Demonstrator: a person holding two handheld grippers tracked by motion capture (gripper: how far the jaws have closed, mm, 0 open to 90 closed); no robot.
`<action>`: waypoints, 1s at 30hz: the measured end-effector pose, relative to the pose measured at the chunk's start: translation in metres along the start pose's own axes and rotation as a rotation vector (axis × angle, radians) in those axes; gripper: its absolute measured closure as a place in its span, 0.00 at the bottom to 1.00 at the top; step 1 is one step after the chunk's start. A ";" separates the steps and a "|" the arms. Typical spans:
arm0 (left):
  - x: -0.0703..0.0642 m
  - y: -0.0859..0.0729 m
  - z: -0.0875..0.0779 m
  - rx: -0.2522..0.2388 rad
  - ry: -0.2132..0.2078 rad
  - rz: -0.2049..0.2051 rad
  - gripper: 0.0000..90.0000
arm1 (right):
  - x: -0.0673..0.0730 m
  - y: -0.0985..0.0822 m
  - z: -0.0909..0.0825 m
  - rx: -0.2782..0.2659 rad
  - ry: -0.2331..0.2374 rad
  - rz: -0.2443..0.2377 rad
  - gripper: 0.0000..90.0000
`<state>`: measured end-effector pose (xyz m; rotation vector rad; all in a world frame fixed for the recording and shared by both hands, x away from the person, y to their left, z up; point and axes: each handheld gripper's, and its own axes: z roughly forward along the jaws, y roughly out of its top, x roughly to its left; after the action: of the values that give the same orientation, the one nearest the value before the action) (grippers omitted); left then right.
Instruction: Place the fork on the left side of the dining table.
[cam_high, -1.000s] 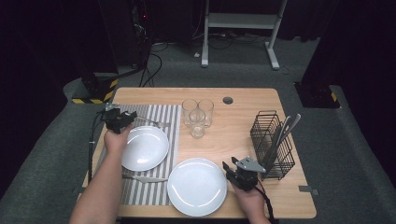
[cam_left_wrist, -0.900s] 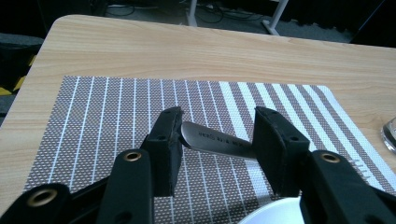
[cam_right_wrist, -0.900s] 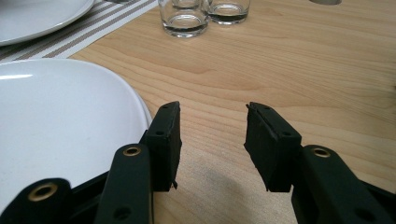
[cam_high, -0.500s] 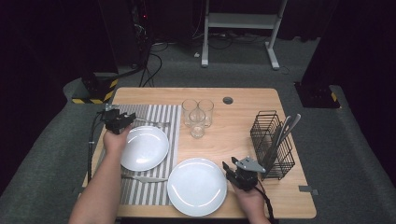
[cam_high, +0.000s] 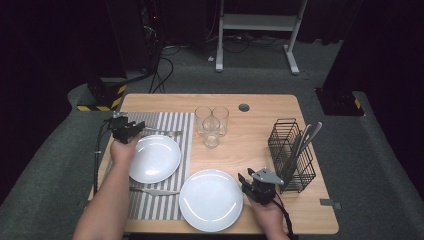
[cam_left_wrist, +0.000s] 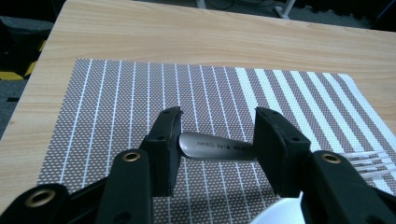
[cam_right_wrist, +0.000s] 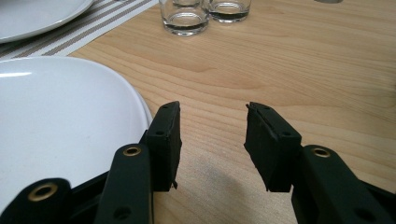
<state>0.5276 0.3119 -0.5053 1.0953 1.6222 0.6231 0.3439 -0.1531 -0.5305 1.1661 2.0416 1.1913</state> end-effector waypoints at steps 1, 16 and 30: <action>0.000 0.000 0.000 0.000 0.003 0.002 0.59 | 0.000 0.000 0.000 0.000 0.000 0.001 0.61; 0.003 0.003 0.000 -0.018 0.035 0.008 0.68 | 0.000 0.000 0.000 -0.001 0.001 0.000 0.61; 0.002 0.011 -0.017 -0.064 0.039 0.004 0.79 | 0.000 0.000 0.001 0.006 0.000 -0.004 0.61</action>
<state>0.5157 0.3206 -0.4917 1.0454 1.6230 0.6981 0.3443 -0.1525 -0.5306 1.1644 2.0482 1.1845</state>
